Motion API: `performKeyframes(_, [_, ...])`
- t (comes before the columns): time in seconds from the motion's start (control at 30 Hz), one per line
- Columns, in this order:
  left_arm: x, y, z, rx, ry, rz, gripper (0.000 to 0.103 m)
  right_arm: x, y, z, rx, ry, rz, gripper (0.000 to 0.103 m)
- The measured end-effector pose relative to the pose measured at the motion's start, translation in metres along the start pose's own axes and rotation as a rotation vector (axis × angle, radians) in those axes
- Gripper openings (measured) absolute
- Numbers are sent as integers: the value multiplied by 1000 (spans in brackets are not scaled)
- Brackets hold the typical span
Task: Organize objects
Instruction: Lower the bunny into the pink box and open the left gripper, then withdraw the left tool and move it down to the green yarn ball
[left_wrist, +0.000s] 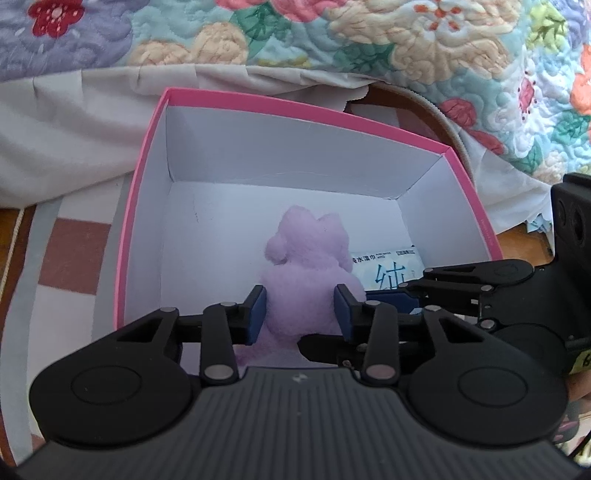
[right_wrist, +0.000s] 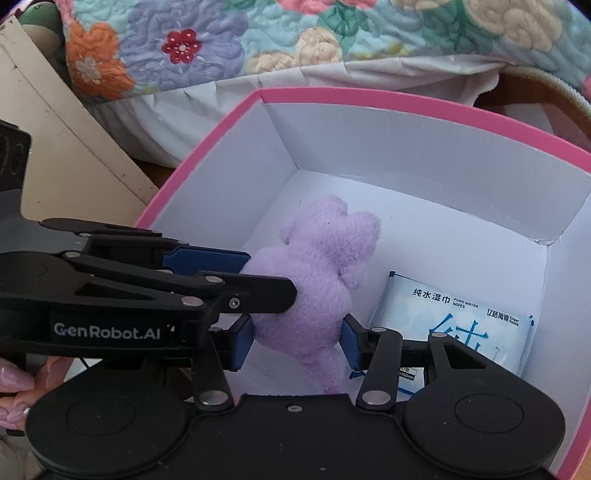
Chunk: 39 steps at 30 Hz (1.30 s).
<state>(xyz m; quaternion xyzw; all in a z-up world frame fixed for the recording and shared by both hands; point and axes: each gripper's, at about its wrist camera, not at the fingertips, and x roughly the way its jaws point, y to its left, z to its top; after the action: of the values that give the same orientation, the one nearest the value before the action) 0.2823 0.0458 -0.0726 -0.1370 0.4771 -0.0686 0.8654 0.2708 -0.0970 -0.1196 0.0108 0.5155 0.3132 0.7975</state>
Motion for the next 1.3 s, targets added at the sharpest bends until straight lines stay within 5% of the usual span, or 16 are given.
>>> performKeyframes(0.5, [3,8,1,-27,21,44,38,-4,-6,-1,49,12,3,60])
performKeyframes(1.3, [-111,-23,-4,-51,34,11,50,-148,47,-33,-4,-176,-155,60])
